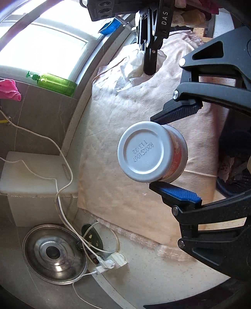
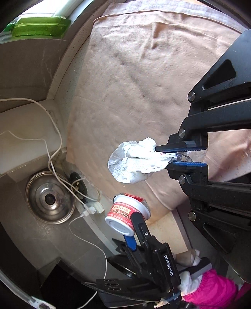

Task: Collect trash
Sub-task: 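Carry the cup in the left tool while the right tool carries the plastic to the basket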

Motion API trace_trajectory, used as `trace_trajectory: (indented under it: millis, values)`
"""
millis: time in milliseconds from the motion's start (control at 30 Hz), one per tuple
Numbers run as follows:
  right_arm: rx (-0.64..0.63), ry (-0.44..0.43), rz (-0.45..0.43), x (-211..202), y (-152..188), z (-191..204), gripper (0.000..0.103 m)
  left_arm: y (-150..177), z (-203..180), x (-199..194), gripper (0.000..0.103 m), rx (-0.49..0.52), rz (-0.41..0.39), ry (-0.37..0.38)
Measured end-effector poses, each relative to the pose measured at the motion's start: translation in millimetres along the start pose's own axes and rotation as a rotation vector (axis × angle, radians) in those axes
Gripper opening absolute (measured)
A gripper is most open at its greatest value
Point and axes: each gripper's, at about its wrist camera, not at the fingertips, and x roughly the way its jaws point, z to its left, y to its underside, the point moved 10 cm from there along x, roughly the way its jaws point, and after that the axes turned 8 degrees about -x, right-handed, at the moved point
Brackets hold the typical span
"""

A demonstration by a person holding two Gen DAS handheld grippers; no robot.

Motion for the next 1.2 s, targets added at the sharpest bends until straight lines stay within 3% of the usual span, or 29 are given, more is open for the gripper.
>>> trace_trajectory:
  millis: [300,600,1200]
  values:
    - [0.023,-0.028,0.020,-18,59,67,0.006,74,15,-41,0.062,-0.006,0.064,0.008]
    - [0.056,-0.059,0.090,-4,119,114,0.006,159,38,-51,0.062,-0.030,0.176,-0.004]
    - [0.077,0.000,0.237,59,195,132,0.006,254,62,-14,0.060,-0.040,0.347,-0.026]
